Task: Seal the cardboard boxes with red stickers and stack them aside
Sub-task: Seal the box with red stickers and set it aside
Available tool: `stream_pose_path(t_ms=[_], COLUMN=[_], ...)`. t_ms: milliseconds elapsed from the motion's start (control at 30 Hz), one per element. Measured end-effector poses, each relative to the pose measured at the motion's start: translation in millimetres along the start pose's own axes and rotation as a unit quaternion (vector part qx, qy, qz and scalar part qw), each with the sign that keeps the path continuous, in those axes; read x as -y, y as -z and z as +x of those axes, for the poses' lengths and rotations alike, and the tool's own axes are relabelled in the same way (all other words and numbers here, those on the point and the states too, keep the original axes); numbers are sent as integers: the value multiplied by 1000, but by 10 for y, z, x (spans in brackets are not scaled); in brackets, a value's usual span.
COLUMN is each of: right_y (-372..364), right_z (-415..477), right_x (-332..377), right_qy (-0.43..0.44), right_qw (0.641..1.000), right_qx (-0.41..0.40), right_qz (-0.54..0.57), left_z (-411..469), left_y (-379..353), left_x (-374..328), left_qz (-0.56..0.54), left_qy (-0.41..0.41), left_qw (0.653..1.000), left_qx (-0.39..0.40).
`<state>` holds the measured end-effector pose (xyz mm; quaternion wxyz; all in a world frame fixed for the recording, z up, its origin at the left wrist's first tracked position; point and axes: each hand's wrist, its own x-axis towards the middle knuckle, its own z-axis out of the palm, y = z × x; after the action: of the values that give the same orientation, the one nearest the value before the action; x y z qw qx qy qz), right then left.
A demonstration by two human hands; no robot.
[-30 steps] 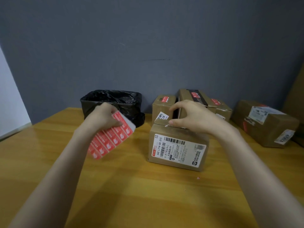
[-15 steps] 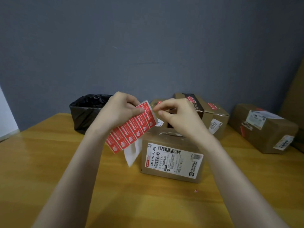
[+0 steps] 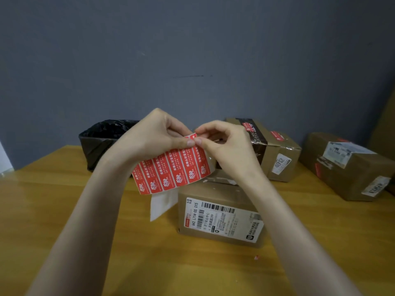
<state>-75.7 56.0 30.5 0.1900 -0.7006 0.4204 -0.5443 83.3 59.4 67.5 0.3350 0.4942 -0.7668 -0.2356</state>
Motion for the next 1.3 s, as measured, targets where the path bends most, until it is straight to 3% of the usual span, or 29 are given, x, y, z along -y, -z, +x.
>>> stream_pose_path(t_ms=[233, 433, 700, 867, 1133, 1300], right_y=[8, -30, -39, -58, -66, -57], right_z=[6, -23, -31, -16, -31, -27], right_x=[6, 17, 33, -1, 17, 3], right_qy=[-17, 4, -15, -26, -17, -11], right_qw=[999, 998, 999, 999, 999, 999], right_qx=[-15, -62, -41, -26, -14, -8], right_qz=[27, 11, 11, 16, 29, 37], left_z=[-22, -5, -23, -40, -1, -16], left_y=[38, -4, -8, 16, -44, -40], left_x=[-2, -2, -5, -1, -3, 7], left_qz=[18, 14, 24, 46, 36, 29], left_qy=[1, 11, -2, -2, -11, -14], left_qw=[998, 1000, 1000, 999, 998, 998], left_qx=[54, 19, -11, 18, -48, -45])
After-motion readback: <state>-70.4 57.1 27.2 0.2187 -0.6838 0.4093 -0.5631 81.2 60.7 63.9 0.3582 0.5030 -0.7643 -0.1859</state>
